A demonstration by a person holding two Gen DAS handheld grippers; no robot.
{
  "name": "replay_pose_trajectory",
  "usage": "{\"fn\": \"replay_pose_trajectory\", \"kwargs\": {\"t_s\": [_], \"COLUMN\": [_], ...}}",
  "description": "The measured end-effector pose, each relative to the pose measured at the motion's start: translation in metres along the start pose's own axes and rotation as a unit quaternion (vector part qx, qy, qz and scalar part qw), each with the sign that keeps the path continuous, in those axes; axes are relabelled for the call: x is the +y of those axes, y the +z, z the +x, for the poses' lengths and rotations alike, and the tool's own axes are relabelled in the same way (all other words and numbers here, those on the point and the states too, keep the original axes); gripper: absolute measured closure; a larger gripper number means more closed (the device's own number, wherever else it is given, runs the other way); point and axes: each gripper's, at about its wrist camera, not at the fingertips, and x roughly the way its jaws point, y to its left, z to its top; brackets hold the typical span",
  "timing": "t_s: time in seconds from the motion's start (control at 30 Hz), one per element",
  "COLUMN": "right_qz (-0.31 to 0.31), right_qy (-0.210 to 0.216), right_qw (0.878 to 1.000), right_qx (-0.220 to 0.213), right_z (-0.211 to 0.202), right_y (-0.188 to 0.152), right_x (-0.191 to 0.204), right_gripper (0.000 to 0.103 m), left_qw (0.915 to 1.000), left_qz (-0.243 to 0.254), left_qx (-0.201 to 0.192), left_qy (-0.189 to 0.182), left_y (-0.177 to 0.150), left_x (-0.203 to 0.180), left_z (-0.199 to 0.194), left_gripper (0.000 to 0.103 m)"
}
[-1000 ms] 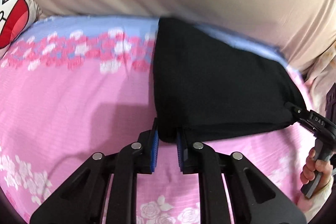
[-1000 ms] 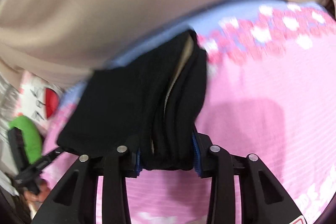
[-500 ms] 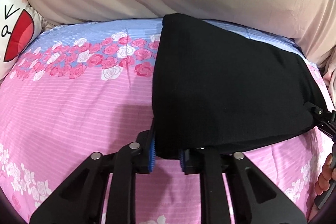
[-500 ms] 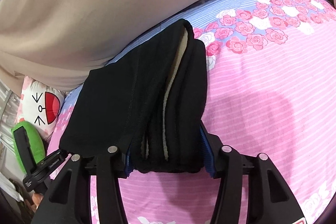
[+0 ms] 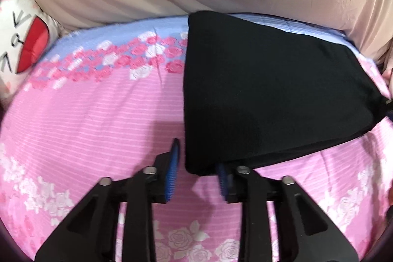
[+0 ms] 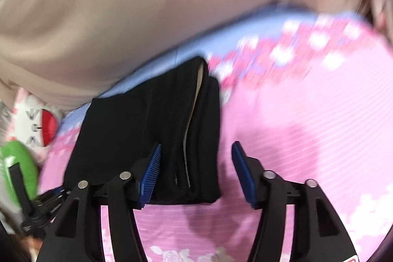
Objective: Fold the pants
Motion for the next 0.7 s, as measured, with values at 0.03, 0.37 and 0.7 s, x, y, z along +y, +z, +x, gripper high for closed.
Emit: {"fn": "replay_pose_trajectory", "kwargs": {"t_s": [0.03,0.37,0.7], "right_qz": [-0.015,-0.046,-0.065], "right_qy": [-0.006,-0.028,-0.040], "right_qw": [1.000,0.999,0.997], "right_qx": [-0.016,0.005,-0.012], "right_z": [-0.009,-0.003,-0.018], "right_y": [-0.001,-0.018,-0.028], "right_x": [0.006,0.018,0.025], "right_gripper": [0.045,0.080,0.077], "left_qw": [1.0000,1.0000,0.9999], "left_qz": [0.002,0.000,-0.001], "left_qx": [-0.002,0.003,0.002], "left_qy": [0.008,0.010,0.016], "left_y": [-0.001,-0.006,-0.020], "left_x": [-0.001,0.001,-0.003], "left_z": [-0.001,-0.005,-0.014], "left_gripper": [0.065,0.064,0.064]}}
